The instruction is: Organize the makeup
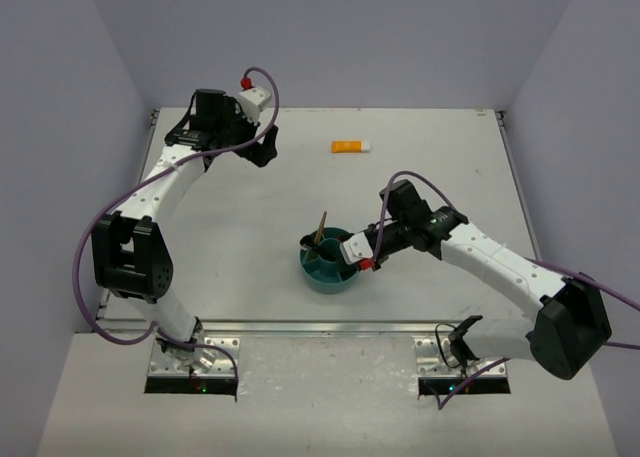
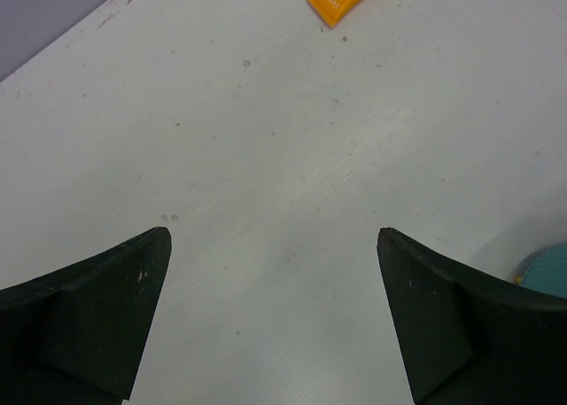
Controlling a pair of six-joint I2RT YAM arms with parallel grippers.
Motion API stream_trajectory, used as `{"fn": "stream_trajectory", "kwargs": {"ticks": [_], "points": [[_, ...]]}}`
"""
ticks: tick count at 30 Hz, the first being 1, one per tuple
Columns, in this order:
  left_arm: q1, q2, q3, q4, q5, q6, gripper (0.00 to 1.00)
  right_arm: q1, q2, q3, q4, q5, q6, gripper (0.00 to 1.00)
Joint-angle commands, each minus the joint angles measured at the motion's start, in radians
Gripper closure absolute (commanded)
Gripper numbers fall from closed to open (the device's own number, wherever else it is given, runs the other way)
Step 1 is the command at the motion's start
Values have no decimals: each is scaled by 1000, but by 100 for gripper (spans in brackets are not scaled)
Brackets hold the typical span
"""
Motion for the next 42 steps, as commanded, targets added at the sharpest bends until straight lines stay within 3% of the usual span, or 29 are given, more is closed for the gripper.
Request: {"fn": "stream_trajectory", "kwargs": {"ticks": [1,11,13,16,18,22,25,27,30,31,34,36,42], "points": [[14,-30,7,23,-1,-11,0,9,1,-26,35,83,-109,100],[14,-33,11,22,2,-10,0,9,2,-91,69,133,-118,100],[14,-30,12,22,2,-9,0,8,-7,-104,125,131,-73,91],[14,-28,15,22,1,-9,0,7,-16,-106,161,124,-33,66],[14,-28,16,22,1,-11,0,9,-18,-96,169,127,-4,55],[14,-28,14,20,2,-12,0,8,-36,-81,224,137,108,44],[14,-31,14,17,2,-12,0,6,-56,-57,352,171,288,42],[14,-29,16,15,2,-12,0,-11,-43,3,423,241,522,37],[14,-27,21,15,2,-12,0,-62,34,209,432,353,865,17],[14,-27,24,14,2,-13,0,-97,76,277,428,381,997,15],[14,-25,29,16,1,-20,0,-193,184,396,421,416,1282,15],[14,-25,29,14,0,-22,0,-253,287,497,415,544,1466,15],[14,-38,25,11,-15,-22,0,-333,656,907,296,793,1761,20]]}}
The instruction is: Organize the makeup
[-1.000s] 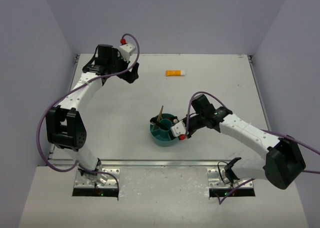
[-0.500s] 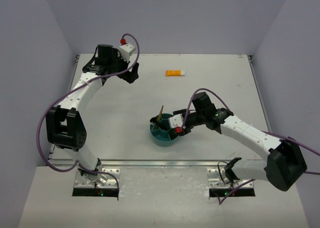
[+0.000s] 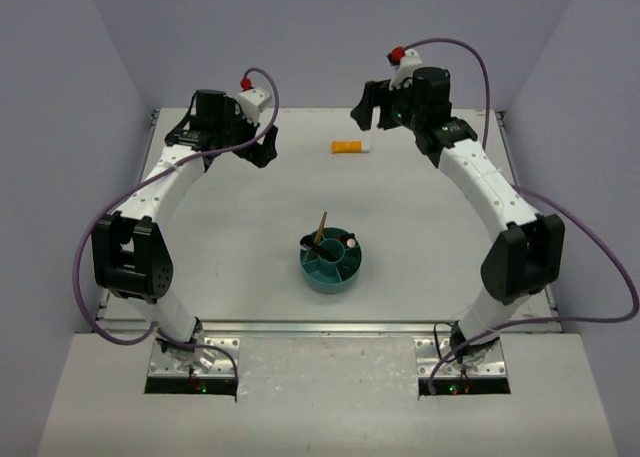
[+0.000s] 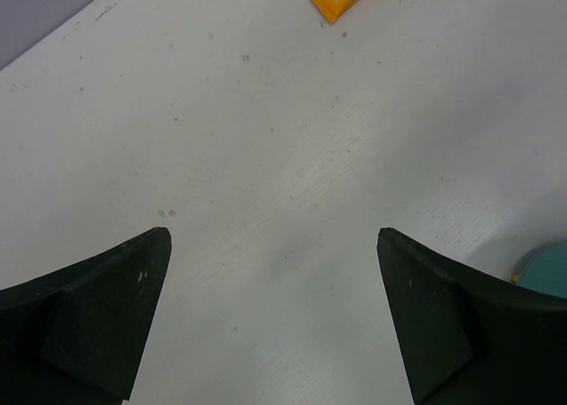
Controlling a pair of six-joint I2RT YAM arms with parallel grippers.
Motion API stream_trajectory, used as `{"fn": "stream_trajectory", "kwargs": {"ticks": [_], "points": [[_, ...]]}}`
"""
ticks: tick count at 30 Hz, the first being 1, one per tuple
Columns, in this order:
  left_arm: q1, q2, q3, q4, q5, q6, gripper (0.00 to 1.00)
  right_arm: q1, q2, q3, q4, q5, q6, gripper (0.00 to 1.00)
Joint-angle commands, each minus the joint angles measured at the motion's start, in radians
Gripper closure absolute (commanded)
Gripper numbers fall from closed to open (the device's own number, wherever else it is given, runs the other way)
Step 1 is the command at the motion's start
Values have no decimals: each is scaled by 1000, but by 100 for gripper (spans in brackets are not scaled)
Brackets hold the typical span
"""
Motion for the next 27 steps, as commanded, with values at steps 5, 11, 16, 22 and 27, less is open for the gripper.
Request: {"fn": "stream_trajectory", "kwargs": {"ticks": [5,11,16,22,27], "points": [[14,-67,-7,18,-37,-13,0,-63,485,500,-292,261,740,25],[14,-84,-48,27,-60,-14,0,-82,628,545,-291,214,1137,28],[14,-89,-52,27,-60,-13,0,-87,730,568,-253,212,1228,30],[16,-96,-81,31,-65,-6,0,-97,718,526,-19,240,871,30],[16,-83,-86,33,-66,-4,0,-105,640,342,430,-58,272,26]]}}
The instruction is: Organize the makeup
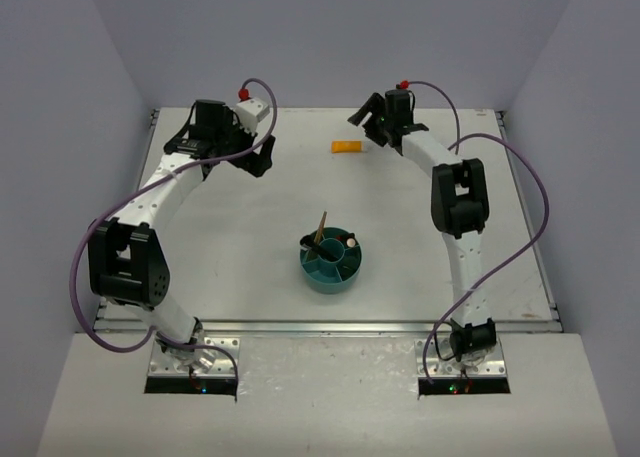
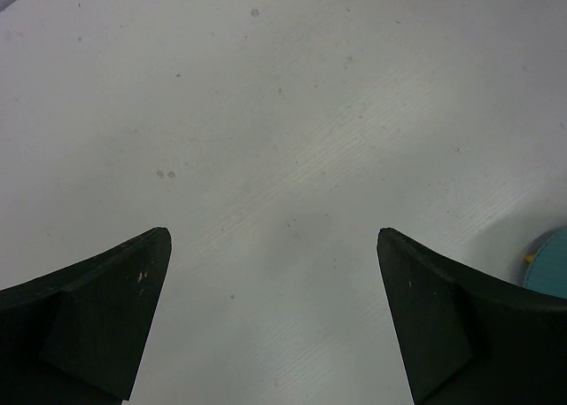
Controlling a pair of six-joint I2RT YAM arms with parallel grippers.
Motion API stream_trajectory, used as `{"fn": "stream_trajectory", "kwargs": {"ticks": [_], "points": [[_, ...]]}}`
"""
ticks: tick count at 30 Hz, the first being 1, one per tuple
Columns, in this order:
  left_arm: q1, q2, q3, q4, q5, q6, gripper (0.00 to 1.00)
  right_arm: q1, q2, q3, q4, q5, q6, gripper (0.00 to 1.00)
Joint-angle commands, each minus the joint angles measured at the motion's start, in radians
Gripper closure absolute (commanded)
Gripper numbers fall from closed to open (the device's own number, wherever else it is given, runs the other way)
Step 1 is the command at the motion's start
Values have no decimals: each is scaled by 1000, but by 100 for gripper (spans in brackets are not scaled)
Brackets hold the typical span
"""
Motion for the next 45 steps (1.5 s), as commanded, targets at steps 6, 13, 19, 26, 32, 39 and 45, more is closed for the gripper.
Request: {"fn": "stream_trajectory", "kwargs": {"ticks": [6,13,19,26,32,39,45], "points": [[20,-20,5,35,-4,3,0,-18,-62,7,50,-494,-1233,17],[20,-1,18,24,-7,9,0,-26,-29,19,-142,-505,-1562,9],[19,15,33,15,-9,9,0,-38,22,68,-123,-496,-1546,5],[21,21,38,7,-14,18,0,-42,112,165,-122,-526,-1463,1],[22,28,39,7,-20,19,0,-43,155,194,-137,-513,-1407,1],[22,43,55,6,-18,16,0,-44,170,188,-199,-535,-1382,9],[23,41,56,5,-21,14,0,-43,138,127,-234,-496,-1422,47]]}}
